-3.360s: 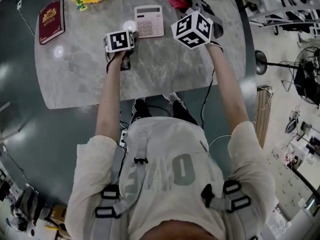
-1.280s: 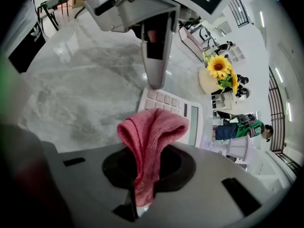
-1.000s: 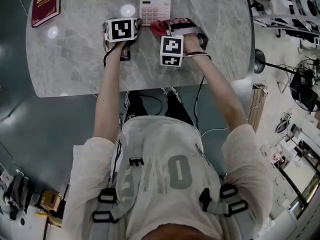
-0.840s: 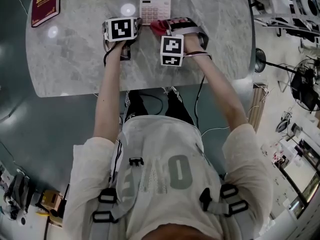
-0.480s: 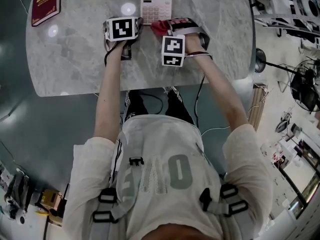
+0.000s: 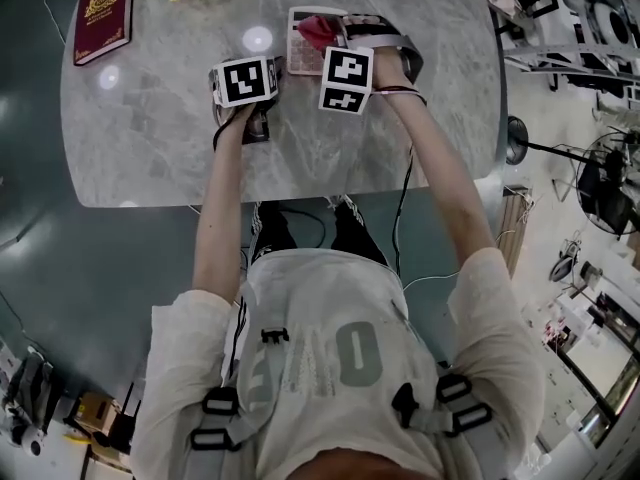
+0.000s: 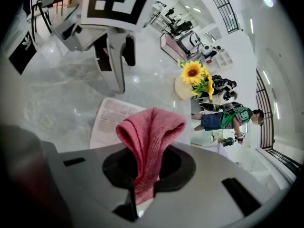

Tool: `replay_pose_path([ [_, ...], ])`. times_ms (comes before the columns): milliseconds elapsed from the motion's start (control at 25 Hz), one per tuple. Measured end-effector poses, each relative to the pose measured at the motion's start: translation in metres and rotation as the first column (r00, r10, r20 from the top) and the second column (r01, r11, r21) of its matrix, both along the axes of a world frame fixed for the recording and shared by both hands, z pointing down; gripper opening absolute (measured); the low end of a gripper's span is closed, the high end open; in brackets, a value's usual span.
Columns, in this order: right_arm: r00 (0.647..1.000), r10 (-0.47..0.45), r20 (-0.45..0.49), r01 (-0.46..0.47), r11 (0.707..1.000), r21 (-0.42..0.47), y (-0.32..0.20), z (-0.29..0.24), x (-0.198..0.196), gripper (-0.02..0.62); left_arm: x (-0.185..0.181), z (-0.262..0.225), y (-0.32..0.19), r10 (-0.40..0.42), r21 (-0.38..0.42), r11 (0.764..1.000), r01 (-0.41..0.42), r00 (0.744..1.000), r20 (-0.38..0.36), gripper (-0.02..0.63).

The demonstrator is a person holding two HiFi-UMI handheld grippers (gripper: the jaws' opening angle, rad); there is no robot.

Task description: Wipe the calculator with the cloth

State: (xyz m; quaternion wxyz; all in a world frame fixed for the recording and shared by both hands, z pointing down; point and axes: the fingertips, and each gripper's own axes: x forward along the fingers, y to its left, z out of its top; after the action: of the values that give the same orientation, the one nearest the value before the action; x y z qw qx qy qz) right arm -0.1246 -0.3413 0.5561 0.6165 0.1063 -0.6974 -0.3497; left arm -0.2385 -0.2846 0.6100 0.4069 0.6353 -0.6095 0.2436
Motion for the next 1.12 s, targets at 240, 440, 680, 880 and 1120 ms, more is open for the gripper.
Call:
replay_pose_path([
  [240, 1.000, 0.010, -0.011, -0.010, 1.000, 0.021, -0.035, -0.002, -0.020, 0.052, -0.036, -0.025, 0.004, -0.067, 0.071, 0.995, 0.065, 0.998, 0.019, 0.448],
  [440, 0.999, 0.021, -0.039, -0.021, 1.000, 0.009, -0.043, 0.015, -0.033, 0.052, -0.064, -0.026, 0.014, -0.107, 0.079, 0.991, 0.106, 0.994, 0.018, 0.448],
  [680, 0.997, 0.017, -0.080, -0.016, 1.000, 0.005, -0.048, 0.027, -0.038, 0.052, -0.079, -0.023, 0.016, -0.127, 0.088, 0.988, 0.127, 0.992, 0.000, 0.448],
  [880, 0.996, 0.027, -0.090, -0.026, 1.000, 0.010, -0.046, 0.028, -0.038, 0.052, -0.079, -0.020, 0.016, -0.121, 0.088, 0.989, 0.121, 0.993, -0.009, 0.448],
  [1120, 0.994, 0.029, -0.106, -0.033, 0.999, -0.035, -0.033, 0.042, -0.034, 0.052, -0.074, -0.019, 0.015, -0.105, 0.087, 0.991, 0.106, 0.994, -0.014, 0.448],
])
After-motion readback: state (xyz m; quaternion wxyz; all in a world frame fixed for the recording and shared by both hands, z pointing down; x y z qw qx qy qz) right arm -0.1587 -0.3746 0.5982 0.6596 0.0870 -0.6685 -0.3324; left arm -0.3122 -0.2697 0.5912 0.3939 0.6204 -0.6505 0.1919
